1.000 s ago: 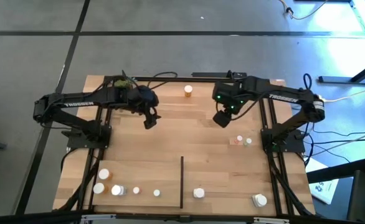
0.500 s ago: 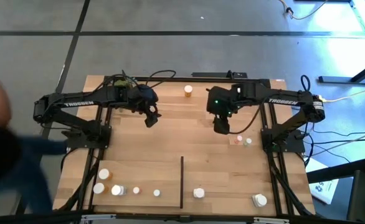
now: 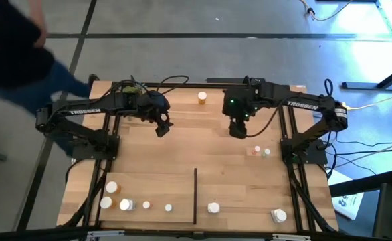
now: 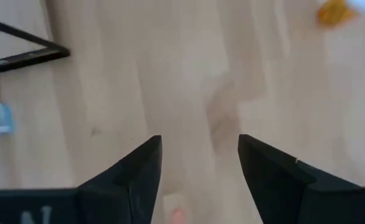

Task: Pick and place medicine bottles onto shelf by color
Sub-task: Put the bottom small red pill bottle on the shelf aligned with the other small red pill bottle

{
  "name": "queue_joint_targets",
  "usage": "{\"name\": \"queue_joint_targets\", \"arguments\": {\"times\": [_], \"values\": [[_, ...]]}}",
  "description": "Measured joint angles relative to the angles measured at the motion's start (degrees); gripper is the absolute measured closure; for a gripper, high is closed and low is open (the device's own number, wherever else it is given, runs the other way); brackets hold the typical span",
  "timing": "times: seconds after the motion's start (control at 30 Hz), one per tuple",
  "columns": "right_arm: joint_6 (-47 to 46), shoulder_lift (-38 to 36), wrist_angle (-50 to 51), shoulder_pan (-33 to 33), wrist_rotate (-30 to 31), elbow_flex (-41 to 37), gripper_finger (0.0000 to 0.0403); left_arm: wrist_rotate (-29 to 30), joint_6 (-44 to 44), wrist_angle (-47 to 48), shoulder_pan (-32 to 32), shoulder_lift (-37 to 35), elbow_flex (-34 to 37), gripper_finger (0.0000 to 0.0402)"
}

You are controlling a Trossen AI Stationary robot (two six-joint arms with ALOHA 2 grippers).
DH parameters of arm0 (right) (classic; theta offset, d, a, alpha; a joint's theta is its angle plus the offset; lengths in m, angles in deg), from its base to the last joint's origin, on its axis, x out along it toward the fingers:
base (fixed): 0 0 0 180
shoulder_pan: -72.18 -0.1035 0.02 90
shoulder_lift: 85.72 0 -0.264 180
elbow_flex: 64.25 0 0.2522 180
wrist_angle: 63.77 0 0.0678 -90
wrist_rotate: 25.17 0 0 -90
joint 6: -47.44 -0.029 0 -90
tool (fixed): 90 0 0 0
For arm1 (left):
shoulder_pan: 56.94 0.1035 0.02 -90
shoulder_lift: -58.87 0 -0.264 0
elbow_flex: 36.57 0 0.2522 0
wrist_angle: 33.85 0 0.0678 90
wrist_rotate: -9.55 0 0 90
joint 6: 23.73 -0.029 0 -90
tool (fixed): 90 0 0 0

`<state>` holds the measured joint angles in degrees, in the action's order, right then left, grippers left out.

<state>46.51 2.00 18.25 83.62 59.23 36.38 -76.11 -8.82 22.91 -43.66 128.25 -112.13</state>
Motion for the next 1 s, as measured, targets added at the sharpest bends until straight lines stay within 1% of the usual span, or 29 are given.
{"name": "queue_joint_targets", "arguments": {"times": [0.13,0.27,0.3,0.5,0.6,0.83,1.0], "values": [[-8.34,-0.51,5.81,-1.60,0.48,0.00,0.0190,0.00,0.02,-0.02,0.00,0.00,-0.02,0.0108],[-15.12,-0.51,12.15,-4.27,5.57,0.00,0.0190,-0.02,0.02,-0.02,0.00,0.00,-0.01,0.0108],[-15.90,-0.52,12.55,-5.07,6.57,0.00,0.0190,0.00,0.00,-0.02,0.00,0.00,0.00,0.0108],[-20.89,-2.69,13.86,-8.94,6.75,-0.02,0.0190,0.00,-0.02,-0.06,0.00,0.00,-0.01,0.0108],[-23.42,-4.19,14.12,-10.06,8.03,-0.45,0.0190,0.00,-0.02,-0.07,0.00,0.00,-0.02,0.0108],[-31.94,-9.02,12.16,-10.22,7.46,-10.01,0.0190,0.00,-0.43,-0.08,0.00,0.00,-0.02,0.0108],[-40.13,-9.83,12.17,-10.25,6.94,-14.10,0.0190,0.00,-0.46,-0.11,0.00,0.00,-0.02,0.0108]]}}
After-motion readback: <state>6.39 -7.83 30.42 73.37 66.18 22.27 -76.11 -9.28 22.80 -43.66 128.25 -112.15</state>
